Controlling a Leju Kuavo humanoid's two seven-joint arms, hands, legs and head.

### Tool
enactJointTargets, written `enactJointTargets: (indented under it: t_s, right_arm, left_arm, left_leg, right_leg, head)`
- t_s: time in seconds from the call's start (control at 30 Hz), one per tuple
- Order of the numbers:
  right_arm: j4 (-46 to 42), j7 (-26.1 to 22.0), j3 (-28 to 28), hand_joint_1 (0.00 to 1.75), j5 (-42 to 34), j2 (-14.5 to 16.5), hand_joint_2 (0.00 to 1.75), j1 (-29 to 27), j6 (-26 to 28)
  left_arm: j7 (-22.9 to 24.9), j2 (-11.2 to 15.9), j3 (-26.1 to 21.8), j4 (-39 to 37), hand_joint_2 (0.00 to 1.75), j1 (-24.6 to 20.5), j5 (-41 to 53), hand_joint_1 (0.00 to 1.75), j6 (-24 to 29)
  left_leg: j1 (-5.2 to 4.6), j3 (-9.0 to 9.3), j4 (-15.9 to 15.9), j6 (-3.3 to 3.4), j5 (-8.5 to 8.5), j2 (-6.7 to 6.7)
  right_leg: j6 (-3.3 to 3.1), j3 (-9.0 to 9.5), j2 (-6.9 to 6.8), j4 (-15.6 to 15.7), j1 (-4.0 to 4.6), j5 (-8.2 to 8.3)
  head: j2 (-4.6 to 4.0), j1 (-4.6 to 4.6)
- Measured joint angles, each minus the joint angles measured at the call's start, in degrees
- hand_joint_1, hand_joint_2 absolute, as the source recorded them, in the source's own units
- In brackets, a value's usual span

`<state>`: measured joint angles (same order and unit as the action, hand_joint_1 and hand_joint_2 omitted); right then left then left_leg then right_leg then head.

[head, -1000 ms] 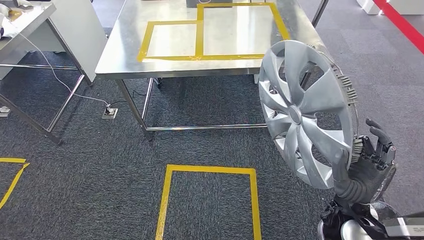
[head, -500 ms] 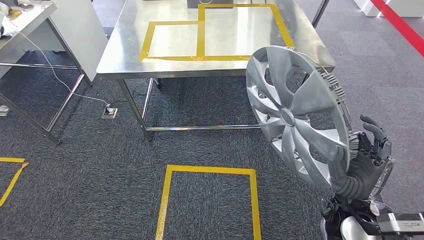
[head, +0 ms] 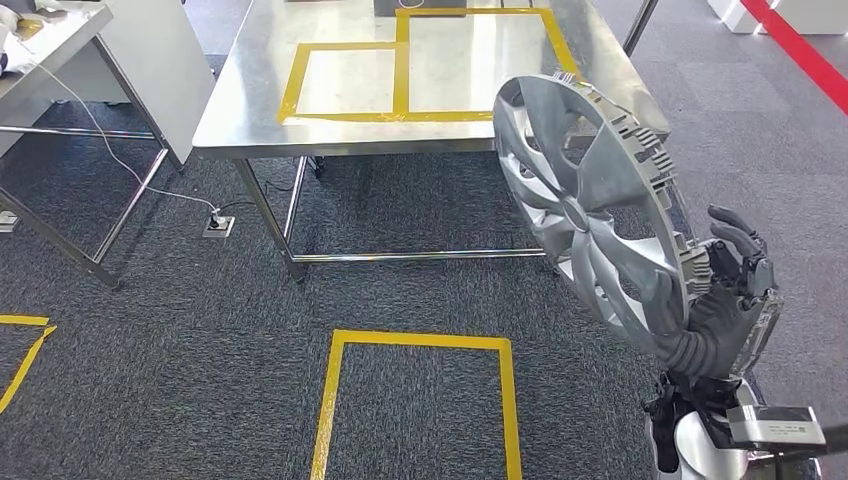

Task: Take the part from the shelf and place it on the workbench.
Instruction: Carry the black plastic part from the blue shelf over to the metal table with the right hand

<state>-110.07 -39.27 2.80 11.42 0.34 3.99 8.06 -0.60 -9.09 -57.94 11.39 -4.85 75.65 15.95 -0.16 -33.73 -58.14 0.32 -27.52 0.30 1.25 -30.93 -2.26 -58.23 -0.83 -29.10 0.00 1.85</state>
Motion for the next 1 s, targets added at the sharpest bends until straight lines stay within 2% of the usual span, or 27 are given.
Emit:
enactJointTargets:
  t_s: [0.33,0.53,1.0]
  right_arm:
    - [1.3,2.1,-0.6,1.75,5.0,-5.3,1.75,7.0,2.2]
    - [2.4,2.7,-0.9,1.75,5.4,-8.5,1.75,9.9,2.9]
    - [3.3,1.9,-1.3,1.75,6.1,-10.6,1.75,10.3,4.2]
  left_arm:
    - [0.0,0.1,0.0,0.0,1.75,0.0,0.7,0.0,-0.3]
    - [0.0,0.1,0.0,0.0,1.75,0.0,0.9,0.0,-0.3]
    - [0.0,0.1,0.0,0.0,1.75,0.0,0.7,0.0,-0.3]
  left_leg:
    - [-0.02,0.01,0.0,0.03,0.02,-0.01]
    - [-0.01,0.01,0.0,0.03,0.02,-0.01]
    - [-0.01,0.01,0.0,0.03,0.02,-0.02]
  right_leg:
    - [0.01,0.02,0.0,0.0,-0.02,0.01]
    - [0.01,0.01,-0.01,0.0,-0.01,0.01]
    - [0.01,0.01,0.0,0.0,-0.01,0.01]
  head:
    - [0.0,0.0]
    - [0.0,0.01]
    - [0.0,0.0]
